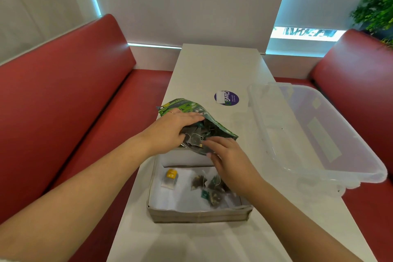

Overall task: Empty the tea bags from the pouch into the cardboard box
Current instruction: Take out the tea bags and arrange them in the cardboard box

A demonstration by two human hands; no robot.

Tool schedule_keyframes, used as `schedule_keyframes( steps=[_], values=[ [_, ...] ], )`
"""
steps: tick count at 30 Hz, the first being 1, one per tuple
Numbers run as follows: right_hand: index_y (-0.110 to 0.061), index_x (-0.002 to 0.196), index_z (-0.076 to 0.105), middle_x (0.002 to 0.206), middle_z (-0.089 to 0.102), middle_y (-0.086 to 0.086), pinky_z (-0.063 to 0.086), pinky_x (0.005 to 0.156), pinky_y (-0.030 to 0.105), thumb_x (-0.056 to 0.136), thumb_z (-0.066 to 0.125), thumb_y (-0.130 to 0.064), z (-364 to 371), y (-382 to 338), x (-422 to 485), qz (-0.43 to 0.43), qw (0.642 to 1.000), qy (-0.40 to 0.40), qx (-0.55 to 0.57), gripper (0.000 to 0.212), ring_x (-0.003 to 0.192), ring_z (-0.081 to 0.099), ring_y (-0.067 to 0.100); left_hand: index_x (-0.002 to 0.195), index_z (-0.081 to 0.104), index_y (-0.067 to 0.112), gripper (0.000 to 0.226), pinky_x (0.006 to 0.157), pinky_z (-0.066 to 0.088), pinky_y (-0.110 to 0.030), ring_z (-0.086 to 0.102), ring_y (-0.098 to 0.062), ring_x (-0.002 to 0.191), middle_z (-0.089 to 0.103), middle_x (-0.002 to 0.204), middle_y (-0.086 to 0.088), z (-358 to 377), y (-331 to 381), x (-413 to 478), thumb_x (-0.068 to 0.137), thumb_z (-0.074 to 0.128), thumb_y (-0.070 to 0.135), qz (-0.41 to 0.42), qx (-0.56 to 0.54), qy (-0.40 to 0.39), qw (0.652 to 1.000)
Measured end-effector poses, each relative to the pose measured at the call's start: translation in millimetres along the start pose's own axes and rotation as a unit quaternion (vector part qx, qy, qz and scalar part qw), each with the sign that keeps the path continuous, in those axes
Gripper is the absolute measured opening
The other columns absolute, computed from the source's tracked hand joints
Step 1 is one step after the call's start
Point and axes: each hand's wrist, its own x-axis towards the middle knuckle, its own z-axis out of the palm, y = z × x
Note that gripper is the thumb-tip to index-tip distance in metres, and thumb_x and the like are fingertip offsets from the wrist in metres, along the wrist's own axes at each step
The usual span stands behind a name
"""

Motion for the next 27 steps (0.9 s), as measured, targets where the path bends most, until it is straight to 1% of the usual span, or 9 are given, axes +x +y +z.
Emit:
schedule_keyframes(
  steps=[3,7,9,11,14,16,18,21,27],
  values=[
    [-0.012,0.127,0.056,0.129,0.057,0.010,0.046,0.092,0.044,0.087,0.054,-0.001,18,3,29,-0.022,0.999,-0.034,0.010,0.042,0.106,0.054,0.034,0.144,0.036,0.032,0.077,0.107,0.022,-0.017,0.035,-0.008,0.120,0.036,0.150,0.015,-1,0,-1,0.079,0.049,-0.007,-0.012,-0.015,-0.020,1.000],
    [-0.016,0.134,0.051,0.138,0.048,0.018,0.042,0.100,0.050,0.081,0.063,-0.002,39,9,59,-0.047,0.995,-0.082,-0.012,0.055,0.124,0.045,0.041,0.145,0.035,0.029,0.082,0.109,0.026,-0.022,0.034,-0.011,0.123,0.038,0.150,0.011,-1,0,-6,0.075,0.039,-0.013,-0.042,-0.070,-0.032,0.996],
    [-0.015,0.131,0.055,0.132,0.053,0.019,0.045,0.095,0.048,0.082,0.063,-0.004,46,9,67,-0.032,0.994,-0.101,-0.010,0.050,0.118,0.050,0.041,0.146,0.034,0.028,0.084,0.111,0.024,-0.024,0.032,-0.015,0.131,0.036,0.150,0.010,-2,-1,-7,0.073,0.038,-0.015,-0.044,-0.084,-0.038,0.995],
    [-0.013,0.119,0.065,0.120,0.060,0.019,0.051,0.083,0.044,0.082,0.064,-0.006,51,8,68,-0.017,0.995,-0.097,-0.004,0.037,0.101,0.058,0.039,0.146,0.032,0.027,0.086,0.115,0.021,-0.027,0.027,-0.014,0.139,0.034,0.152,0.008,-1,-1,-6,0.072,0.037,-0.016,-0.043,-0.097,-0.046,0.993],
    [-0.006,0.085,0.073,0.092,0.066,0.015,0.052,0.062,0.037,0.073,0.067,0.003,51,9,63,-0.012,0.998,-0.048,0.026,0.017,0.077,0.063,0.036,0.148,0.029,0.029,0.088,0.115,0.016,-0.022,0.020,-0.011,0.143,0.032,0.153,0.008,0,-1,-8,0.072,0.036,-0.017,-0.056,-0.115,-0.048,0.991],
    [-0.003,0.076,0.073,0.084,0.067,0.013,0.053,0.059,0.036,0.069,0.065,0.009,46,8,58,-0.017,0.999,-0.017,0.037,0.017,0.071,0.064,0.033,0.148,0.028,0.029,0.089,0.113,0.012,-0.018,0.015,-0.007,0.144,0.030,0.154,0.011,-1,0,-10,0.073,0.035,-0.018,-0.053,-0.125,-0.048,0.990],
    [-0.003,0.078,0.073,0.083,0.068,0.011,0.055,0.063,0.036,0.070,0.064,0.010,36,4,48,-0.021,0.998,0.005,0.051,0.018,0.074,0.065,0.030,0.149,0.026,0.030,0.090,0.113,0.009,-0.016,0.011,-0.005,0.145,0.027,0.154,0.013,-1,0,-11,0.073,0.035,-0.018,-0.050,-0.129,-0.051,0.989],
    [-0.007,0.083,0.073,0.086,0.067,0.006,0.054,0.070,0.030,0.075,0.067,0.007,16,1,30,-0.025,0.996,0.039,0.073,0.018,0.079,0.064,0.022,0.148,0.024,0.032,0.090,0.114,0.007,-0.017,0.007,-0.003,0.145,0.024,0.155,0.015,1,2,-11,0.074,0.034,-0.018,-0.058,-0.143,-0.056,0.986],
    [-0.013,0.088,0.073,0.092,0.064,0.000,0.053,0.071,0.023,0.079,0.070,0.001,-18,-3,-5,0.008,0.993,0.064,0.094,0.017,0.082,0.062,0.013,0.148,0.028,0.029,0.088,0.099,0.005,0.006,0.010,0.007,0.136,0.023,0.146,0.021,4,6,-10,0.076,0.033,-0.021,-0.079,-0.188,-0.051,0.978]
  ],
)
